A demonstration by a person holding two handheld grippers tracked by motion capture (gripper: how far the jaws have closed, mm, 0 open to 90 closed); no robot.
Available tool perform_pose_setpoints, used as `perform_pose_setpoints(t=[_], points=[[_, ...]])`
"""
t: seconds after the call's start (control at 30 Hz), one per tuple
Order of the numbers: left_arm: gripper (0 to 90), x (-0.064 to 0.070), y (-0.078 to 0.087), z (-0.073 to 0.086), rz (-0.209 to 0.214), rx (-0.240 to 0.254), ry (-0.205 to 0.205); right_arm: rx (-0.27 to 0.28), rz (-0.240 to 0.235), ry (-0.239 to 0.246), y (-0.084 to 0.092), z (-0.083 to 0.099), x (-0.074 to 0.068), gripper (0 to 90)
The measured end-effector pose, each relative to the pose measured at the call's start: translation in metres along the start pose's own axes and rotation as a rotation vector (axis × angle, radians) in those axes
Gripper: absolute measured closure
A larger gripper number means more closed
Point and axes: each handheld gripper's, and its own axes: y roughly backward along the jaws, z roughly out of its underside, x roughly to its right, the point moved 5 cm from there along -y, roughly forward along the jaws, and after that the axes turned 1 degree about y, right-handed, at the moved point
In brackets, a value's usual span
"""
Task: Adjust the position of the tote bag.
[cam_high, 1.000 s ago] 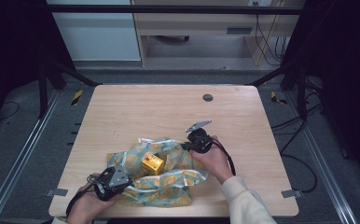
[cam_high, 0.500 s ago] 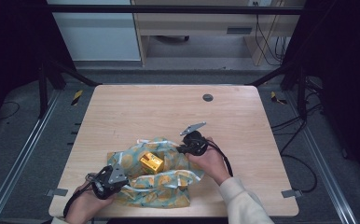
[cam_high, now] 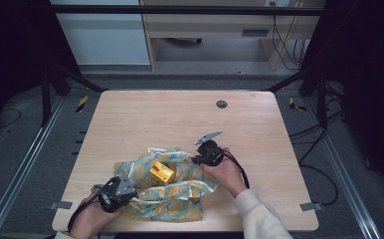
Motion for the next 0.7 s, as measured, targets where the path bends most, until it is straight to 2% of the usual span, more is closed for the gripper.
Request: perform_pose_setpoints(t=[0.07,0.23,0.37,0.47,0.6,0.7], points=[[87.5,0.001,0.0,0.0,-0.001,0.005,-0.007,-0.02,0.013,-0.001,-0.001,0.003,0.002,88.5],[87.7,0.001,0.0,0.0,0.003,-0.007,-0.02,-0.019,0.017,-0.026,-0.004,0.009,0.007,88.6],[88.8,0.001,0.0,0.0,0.004,-0.008,-0.02,-0.017,0.027,-0.025,-0.002,0.011,0.011,88.7],[89.4,0.001,0.0,0.0,0.005,-0.01,-0.019,0.004,0.047,-0.019,0.002,0.011,0.017,89.1],[90.0,0.001,0.0,0.0,0.006,-0.014,-0.02,0.016,0.062,-0.034,0.007,0.011,0.022,89.3],[90.0,0.001,0.0,0.0,0.007,-0.017,-0.023,0.035,0.078,-0.018,0.009,0.011,0.026,89.4]])
